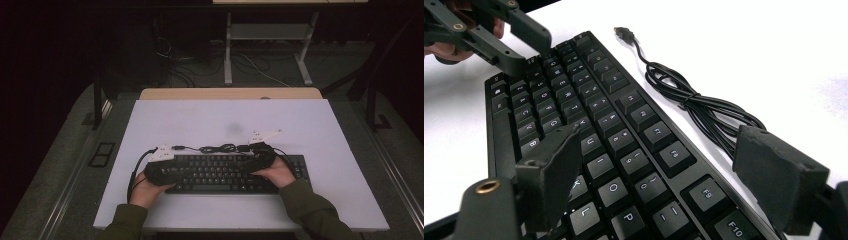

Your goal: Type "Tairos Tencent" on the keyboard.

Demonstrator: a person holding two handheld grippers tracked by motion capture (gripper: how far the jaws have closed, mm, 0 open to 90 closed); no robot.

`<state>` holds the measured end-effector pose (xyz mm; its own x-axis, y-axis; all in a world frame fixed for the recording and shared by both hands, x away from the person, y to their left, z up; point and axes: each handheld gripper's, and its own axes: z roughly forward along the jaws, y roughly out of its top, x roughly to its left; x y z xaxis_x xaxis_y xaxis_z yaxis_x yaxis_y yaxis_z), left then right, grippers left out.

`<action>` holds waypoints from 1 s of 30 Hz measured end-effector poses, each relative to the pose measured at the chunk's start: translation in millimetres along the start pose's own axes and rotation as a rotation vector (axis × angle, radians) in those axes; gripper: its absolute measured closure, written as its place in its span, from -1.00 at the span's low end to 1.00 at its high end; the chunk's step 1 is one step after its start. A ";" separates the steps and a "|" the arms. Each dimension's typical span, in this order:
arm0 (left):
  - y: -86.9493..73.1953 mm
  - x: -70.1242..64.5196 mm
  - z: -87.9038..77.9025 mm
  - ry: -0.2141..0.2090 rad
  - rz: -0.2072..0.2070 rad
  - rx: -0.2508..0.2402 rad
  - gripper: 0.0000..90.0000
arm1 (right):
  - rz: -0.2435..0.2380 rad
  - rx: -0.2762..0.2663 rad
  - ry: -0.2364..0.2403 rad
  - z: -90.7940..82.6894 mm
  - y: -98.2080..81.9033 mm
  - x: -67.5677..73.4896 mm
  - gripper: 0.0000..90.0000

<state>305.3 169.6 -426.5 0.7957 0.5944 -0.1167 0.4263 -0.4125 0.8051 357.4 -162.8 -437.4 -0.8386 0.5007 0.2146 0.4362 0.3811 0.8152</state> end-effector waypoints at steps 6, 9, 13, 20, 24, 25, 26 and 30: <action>-1.9 2.9 -1.6 -0.005 -0.005 0.024 0.83 | 0.005 -0.003 -0.006 -1.2 0.0 -0.7 -0.57; -2.6 4.1 -1.8 -0.014 -0.003 0.040 0.98 | 0.004 -0.004 -0.008 -1.2 -0.1 -0.9 -0.57; -2.8 4.1 -1.0 -0.023 -0.003 0.048 0.98 | 0.002 -0.005 -0.010 -1.4 0.1 -0.8 -0.58; -3.2 2.5 2.6 -0.035 -0.002 0.058 0.98 | 0.000 -0.010 -0.013 -1.9 0.4 -1.0 -0.57; -3.2 1.2 5.5 -0.039 -0.002 0.065 0.98 | -0.002 -0.009 -0.012 -1.6 0.4 -0.8 -0.57; -3.1 0.9 6.2 -0.040 0.000 0.067 0.98 | -0.001 -0.009 -0.013 -1.6 0.5 -0.7 -0.57; -3.1 0.5 6.9 -0.040 -0.004 0.065 0.98 | -0.002 -0.009 -0.013 -1.6 0.5 -0.6 -0.57; -3.4 0.5 8.7 -0.044 -0.003 0.074 0.98 | 0.001 -0.008 -0.011 -2.0 0.8 -0.2 -0.57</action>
<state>308.0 165.3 -434.4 0.8117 0.5656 -0.1458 0.4582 -0.4618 0.7594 357.2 -164.1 -435.7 -0.8345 0.5099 0.2090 0.4339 0.3742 0.8196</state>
